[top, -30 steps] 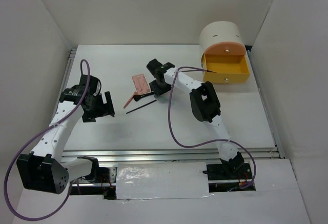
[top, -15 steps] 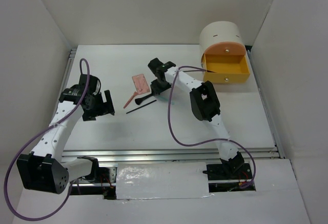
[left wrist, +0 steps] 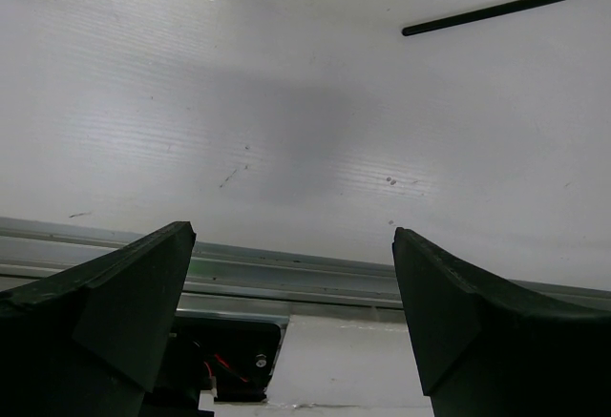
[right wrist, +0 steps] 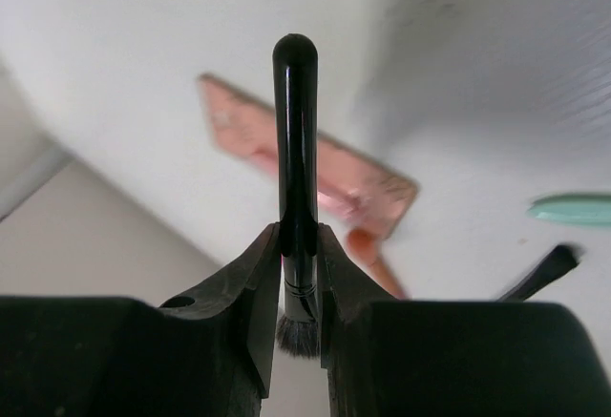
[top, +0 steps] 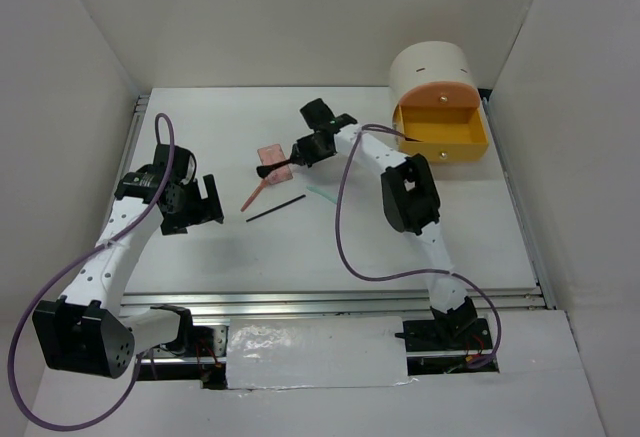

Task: Organize the makeup

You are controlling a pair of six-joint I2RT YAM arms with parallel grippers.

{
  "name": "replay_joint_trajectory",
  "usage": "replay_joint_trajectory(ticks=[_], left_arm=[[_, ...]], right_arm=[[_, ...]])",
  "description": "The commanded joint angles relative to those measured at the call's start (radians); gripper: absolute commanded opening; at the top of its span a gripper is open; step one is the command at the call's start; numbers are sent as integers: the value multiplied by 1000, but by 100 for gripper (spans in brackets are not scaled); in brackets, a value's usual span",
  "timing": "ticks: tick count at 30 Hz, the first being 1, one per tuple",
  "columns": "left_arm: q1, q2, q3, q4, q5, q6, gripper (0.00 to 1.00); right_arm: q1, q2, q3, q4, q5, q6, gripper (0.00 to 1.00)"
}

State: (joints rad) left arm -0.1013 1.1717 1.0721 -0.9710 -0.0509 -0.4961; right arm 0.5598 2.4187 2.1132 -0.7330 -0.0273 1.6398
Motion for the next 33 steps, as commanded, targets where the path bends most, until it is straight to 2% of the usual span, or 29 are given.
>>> replay_joint_trajectory(ticks=[1,3,6,11,16,23,33], left_arm=[[5,-7,-6,14,0,25,99],[5,0,12,11,-6,25,99],[5,19,45,8,-15,27,99],[5,57,80,31,41,14,99],[3,89,147,41,98,24,99],[0,123,198,14,111,30,99],[-9,79,129,8,122,1,99]], right_arm=[[-60,-232,-54,194,-55,-27,0],[-90,-352,-130,250,-71,-57,0],[-161,-512,-212,247,-68,-135,0],[-342,-769,-479,239,10,-268,0],[-552,-898,-700,317,-78,-403,0],[-736,-853,-704,345,-218,-512,0],[-816,-774,-685,357,-256,-509,0]])
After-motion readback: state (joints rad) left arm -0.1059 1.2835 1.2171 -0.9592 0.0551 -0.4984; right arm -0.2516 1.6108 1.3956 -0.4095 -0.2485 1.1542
